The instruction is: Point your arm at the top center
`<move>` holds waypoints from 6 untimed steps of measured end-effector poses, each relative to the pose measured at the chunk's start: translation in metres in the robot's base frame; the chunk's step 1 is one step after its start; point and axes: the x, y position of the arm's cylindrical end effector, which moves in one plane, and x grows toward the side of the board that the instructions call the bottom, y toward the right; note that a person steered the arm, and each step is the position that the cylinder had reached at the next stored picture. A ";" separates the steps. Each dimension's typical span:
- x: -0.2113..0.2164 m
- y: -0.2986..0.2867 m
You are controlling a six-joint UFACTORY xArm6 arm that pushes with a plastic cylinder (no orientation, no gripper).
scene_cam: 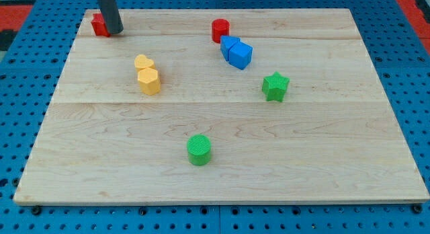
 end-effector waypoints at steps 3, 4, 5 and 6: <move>-0.050 0.198; -0.022 0.256; 0.017 0.280; 0.008 0.200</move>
